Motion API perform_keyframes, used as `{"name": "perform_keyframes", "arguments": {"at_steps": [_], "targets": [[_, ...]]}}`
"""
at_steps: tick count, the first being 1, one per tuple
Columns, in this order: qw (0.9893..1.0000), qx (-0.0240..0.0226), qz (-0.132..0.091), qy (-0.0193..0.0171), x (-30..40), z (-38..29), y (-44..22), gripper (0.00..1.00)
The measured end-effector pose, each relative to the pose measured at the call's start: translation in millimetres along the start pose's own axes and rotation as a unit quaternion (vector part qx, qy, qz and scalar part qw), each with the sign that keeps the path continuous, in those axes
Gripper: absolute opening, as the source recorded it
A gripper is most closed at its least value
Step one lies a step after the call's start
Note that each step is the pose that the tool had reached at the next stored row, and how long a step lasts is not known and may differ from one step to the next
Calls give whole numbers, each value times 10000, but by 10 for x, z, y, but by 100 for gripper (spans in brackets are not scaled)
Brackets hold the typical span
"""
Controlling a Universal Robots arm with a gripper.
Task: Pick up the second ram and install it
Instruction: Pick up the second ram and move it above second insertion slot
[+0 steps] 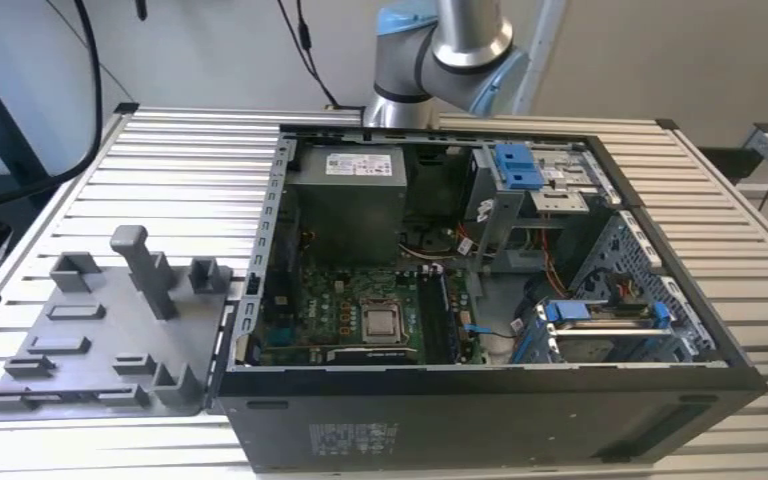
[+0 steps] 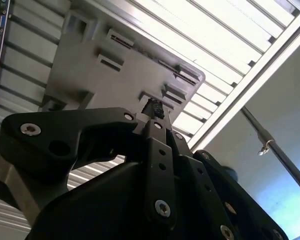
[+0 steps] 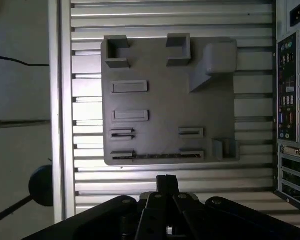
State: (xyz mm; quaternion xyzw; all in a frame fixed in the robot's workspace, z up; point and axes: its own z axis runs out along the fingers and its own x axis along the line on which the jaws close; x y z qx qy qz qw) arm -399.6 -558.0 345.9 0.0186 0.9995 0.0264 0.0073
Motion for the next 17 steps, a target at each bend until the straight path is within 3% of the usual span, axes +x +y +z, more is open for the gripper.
{"name": "perform_keyframes", "arguments": {"at_steps": [9,13,17], "targets": [[10000,0,-36,2,0,0,0,11],[9997,-3,-226,13,0,-1,0,11],[9986,-6,-527,28,0,0,0,11]]}}
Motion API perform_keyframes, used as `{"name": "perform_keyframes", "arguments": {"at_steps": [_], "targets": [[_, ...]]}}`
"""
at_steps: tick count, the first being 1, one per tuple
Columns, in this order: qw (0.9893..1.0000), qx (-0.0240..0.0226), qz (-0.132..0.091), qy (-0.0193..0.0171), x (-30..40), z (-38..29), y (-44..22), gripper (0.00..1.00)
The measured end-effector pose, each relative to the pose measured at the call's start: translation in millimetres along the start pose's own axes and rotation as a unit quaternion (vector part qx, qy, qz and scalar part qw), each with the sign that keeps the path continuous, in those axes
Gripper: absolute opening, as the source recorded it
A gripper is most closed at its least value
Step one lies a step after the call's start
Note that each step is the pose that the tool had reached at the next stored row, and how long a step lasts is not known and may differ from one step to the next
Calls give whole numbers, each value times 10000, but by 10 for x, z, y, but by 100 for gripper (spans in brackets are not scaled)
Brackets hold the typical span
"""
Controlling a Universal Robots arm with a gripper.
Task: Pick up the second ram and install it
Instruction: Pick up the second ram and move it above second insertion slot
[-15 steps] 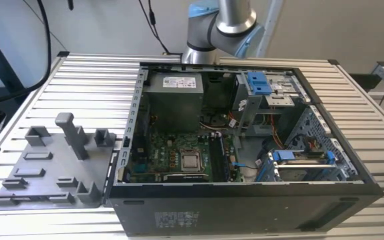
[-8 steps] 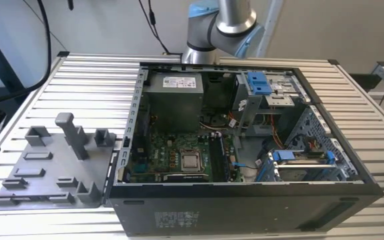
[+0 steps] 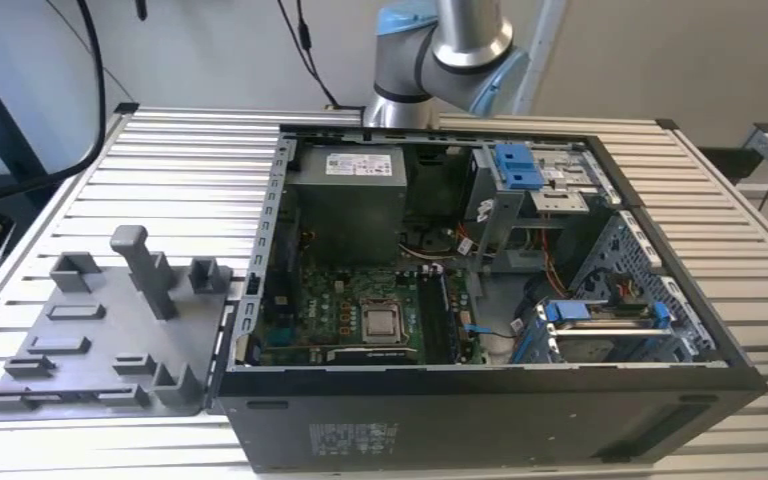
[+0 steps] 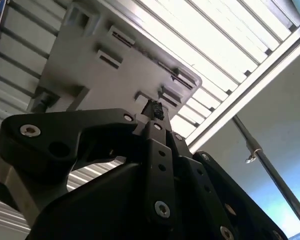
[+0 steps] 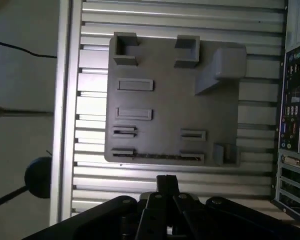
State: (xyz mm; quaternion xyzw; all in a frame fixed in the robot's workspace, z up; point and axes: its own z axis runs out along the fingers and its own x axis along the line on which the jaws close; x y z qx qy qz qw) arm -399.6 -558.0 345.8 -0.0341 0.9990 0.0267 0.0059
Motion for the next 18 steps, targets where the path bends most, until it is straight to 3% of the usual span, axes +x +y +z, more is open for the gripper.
{"name": "perform_keyframes", "arguments": {"at_steps": [5,10,14,18], "targets": [[9991,-4,-427,23,0,0,0,11],[9963,-8,-862,46,0,0,0,11],[9926,-10,-1213,65,0,0,1,11],[9876,-14,-1568,84,0,0,1,11]]}}
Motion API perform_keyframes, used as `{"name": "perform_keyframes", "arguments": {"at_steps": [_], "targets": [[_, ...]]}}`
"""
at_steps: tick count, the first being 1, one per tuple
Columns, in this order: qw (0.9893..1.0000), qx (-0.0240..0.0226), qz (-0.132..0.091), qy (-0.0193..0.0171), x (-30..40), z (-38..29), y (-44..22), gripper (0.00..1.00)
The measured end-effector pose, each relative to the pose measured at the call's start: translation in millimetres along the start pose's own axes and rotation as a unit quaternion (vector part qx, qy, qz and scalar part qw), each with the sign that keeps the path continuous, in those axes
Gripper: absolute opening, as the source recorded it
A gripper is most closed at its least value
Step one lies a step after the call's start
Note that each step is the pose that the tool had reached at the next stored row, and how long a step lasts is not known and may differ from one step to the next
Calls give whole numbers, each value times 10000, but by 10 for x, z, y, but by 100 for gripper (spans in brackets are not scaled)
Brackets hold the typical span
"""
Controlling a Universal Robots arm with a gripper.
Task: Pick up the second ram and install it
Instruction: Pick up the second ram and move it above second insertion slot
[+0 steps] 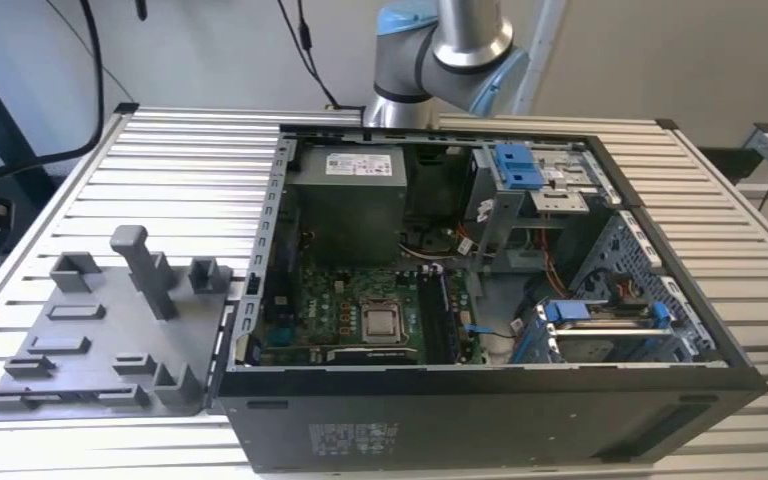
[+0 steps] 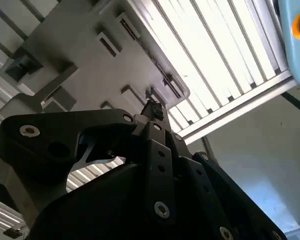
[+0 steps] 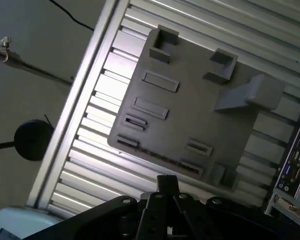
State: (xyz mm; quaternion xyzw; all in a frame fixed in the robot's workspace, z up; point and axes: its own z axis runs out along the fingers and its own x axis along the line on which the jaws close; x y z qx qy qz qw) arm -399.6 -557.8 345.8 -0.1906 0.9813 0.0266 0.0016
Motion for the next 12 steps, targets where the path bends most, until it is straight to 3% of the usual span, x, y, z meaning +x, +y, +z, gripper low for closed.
{"name": "perform_keyframes", "arguments": {"at_steps": [3,6,12], "targets": [[9996,-4,-275,14,0,1,0,11],[9985,-7,-546,28,0,4,0,11],[9942,-6,-1073,40,-1,24,-1,11]]}}
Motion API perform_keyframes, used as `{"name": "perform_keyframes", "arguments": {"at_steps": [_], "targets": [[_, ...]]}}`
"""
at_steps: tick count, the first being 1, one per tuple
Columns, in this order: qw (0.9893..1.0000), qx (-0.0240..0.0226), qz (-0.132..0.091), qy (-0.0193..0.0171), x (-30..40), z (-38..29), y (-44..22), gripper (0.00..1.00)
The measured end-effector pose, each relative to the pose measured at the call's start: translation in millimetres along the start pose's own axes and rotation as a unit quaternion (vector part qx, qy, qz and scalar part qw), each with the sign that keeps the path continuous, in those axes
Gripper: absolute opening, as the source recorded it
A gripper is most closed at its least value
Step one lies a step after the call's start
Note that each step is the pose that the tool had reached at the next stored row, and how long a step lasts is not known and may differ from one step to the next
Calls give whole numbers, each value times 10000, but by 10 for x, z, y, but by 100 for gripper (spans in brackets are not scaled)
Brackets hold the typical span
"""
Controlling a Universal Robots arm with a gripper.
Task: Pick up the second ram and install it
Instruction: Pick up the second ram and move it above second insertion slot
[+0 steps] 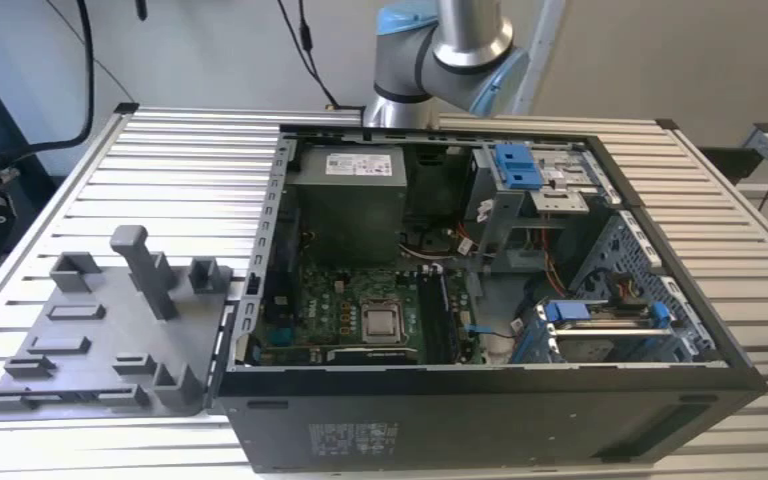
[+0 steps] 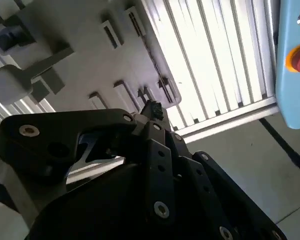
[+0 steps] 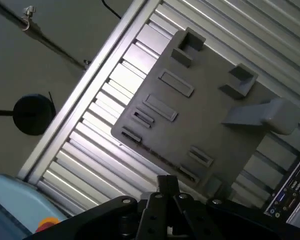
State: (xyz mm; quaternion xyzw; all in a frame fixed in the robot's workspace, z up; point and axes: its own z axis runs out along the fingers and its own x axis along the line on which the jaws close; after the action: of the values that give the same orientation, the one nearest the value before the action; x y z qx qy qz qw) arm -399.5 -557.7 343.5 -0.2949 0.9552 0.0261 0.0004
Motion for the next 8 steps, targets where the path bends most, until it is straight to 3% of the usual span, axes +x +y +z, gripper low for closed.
{"name": "perform_keyframes", "arguments": {"at_steps": [4,8], "targets": [[9993,-6,-361,16,0,14,2,11],[9974,-7,-722,27,0,44,1,11]]}}
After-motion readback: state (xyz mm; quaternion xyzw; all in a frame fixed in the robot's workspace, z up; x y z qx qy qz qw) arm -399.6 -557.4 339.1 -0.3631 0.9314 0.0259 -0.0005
